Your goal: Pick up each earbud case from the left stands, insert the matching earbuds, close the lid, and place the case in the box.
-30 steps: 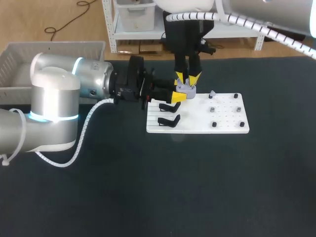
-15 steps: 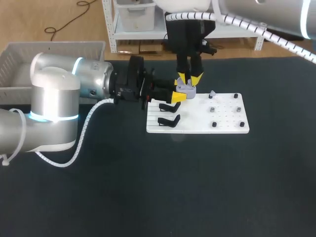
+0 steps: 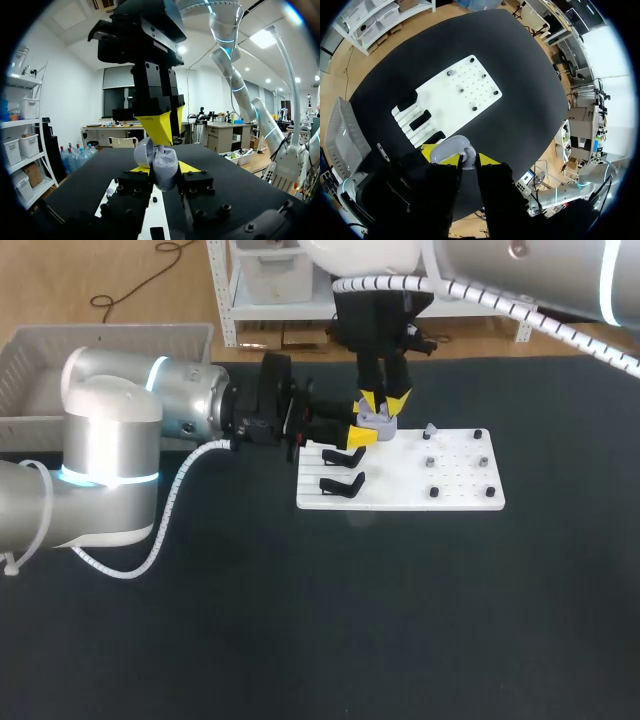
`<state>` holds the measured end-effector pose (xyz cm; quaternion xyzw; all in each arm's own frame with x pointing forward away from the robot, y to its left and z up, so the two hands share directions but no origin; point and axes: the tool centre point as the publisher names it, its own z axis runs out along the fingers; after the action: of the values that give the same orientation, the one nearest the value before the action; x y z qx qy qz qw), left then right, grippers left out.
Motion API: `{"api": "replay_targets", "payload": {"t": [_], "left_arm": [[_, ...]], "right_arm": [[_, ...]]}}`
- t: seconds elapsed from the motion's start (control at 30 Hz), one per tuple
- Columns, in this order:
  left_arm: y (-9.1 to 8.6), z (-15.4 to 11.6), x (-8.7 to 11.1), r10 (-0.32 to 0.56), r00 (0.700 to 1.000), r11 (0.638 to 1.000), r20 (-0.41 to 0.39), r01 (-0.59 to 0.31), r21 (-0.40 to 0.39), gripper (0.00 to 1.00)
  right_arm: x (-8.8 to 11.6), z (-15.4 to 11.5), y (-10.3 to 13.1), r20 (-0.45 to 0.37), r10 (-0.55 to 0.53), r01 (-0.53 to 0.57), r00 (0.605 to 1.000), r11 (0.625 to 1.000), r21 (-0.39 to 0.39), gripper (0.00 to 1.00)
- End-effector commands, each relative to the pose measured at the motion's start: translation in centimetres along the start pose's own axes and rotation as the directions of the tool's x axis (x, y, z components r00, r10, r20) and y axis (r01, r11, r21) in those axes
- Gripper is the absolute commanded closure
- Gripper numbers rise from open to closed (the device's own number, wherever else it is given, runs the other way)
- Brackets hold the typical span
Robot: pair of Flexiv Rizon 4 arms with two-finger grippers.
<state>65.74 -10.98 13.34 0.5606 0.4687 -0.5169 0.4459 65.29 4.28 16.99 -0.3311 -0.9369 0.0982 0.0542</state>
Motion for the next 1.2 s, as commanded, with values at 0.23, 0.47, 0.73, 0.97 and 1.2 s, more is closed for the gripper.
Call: {"api": "replay_targets", "payload": {"t": [0.23,0.47,0.73,0.97,1.2], "left_arm": [[0.08,0.02,-0.04,0.0,1.0,1.0,0.0,0.0,0.003,1.0],[0.08,0.02,-0.04,0.0,1.0,1.0,0.0,0.0,0.003,1.0],[0.08,0.02,-0.04,0.0,1.0,1.0,0.0,0.0,0.003,1.0],[0.08,0.02,-0.04,0.0,1.0,1.0,0.0,0.0,0.003,1.0],[0.08,0.02,-0.04,0.0,1.0,1.0,0.0,0.0,0.003,1.0]], "right_arm": [[-0.02,0.22,0.08,0.0,0.004,-0.004,1.0,1.0,0.003,0.28],[-0.02,0.22,0.08,0.0,0.004,-0.004,1.0,1.0,0.003,0.0],[-0.02,0.22,0.08,0.0,0.004,-0.004,1.0,1.0,0.003,0.0],[-0.02,0.22,0.08,0.0,0.004,-0.004,1.0,1.0,0.003,0.0],[0.27,-0.41,0.03,-0.02,-0.028,0.028,0.999,0.999,-0.039,0.0]]}}
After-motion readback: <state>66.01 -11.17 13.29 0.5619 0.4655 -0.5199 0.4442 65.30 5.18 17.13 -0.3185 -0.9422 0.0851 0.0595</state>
